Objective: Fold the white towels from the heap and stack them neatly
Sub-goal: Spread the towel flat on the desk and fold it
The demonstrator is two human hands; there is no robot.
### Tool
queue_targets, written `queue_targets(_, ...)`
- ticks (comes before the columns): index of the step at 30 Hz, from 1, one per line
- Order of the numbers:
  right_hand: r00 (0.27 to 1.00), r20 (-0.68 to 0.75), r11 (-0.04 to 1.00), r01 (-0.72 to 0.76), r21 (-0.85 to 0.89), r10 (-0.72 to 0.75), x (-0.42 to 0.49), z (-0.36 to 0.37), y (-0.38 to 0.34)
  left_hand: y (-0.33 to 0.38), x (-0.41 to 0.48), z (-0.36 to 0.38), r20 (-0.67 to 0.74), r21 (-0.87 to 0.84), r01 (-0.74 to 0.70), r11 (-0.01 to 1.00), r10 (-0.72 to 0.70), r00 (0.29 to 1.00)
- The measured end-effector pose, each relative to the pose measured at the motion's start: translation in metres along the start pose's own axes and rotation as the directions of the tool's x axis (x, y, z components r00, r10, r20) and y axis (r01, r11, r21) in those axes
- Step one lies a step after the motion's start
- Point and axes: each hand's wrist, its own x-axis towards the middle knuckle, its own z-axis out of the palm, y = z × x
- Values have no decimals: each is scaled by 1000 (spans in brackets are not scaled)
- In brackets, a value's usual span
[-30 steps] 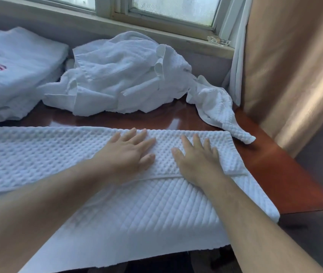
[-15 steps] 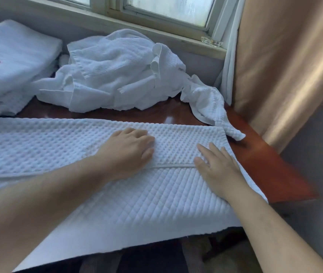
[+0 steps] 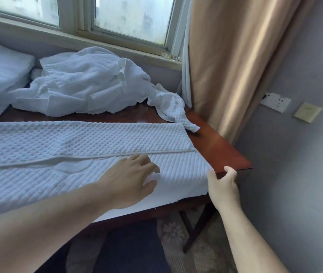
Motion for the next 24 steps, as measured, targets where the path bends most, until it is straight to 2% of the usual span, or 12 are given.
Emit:
queue_targets(2, 989, 136, 994, -69, 86, 57, -3, 2, -2, 3, -3, 1, 20, 46, -14, 999, 13, 1000)
queue_targets(5, 988, 156, 997, -35, 63, 24, -1, -1, 1, 7, -11, 7, 40, 189, -58, 980, 52, 998)
queue_targets(9, 963, 264, 998, -58, 31, 47, 3, -7, 1, 16, -23, 20, 104, 392, -106, 914, 71, 992)
queue_targets(11, 966, 255, 998, -39, 43, 27, 5, -10, 3, 18, -25, 27, 98, 467, -101, 878, 62, 993)
queue_targets(13, 962, 274, 996, -12, 93, -14, 8, -13, 2, 18, -24, 27, 80, 501, -86, 861, 53, 995)
queue_targets(15, 924, 377, 991, 12, 134, -62, 9, -15, -1, 18, -23, 25, 68, 495, -83, 865, 57, 996)
queue_targets(17, 871, 483, 996, 67, 54, -85, 9, -18, -6, 19, -25, 26, 68, 496, -87, 864, 61, 996)
queue_targets(18, 868, 489, 996, 94, 0, -83, 9, -18, -8, 21, -26, 27, 80, 508, -88, 857, 55, 995)
queue_targets(21, 917, 396, 973, 136, -186, -53, 12, -17, -4, 25, -28, 32, 97, 538, -75, 840, 26, 995)
queue_targets(22, 932, 363, 981, 92, -170, -24, 12, -14, 0, 26, -28, 33, 94, 539, -69, 839, 21, 995)
queue_targets(24, 945, 324, 997, -66, 36, 51, 10, -9, 6, 27, -28, 33, 97, 549, -59, 834, 6, 995)
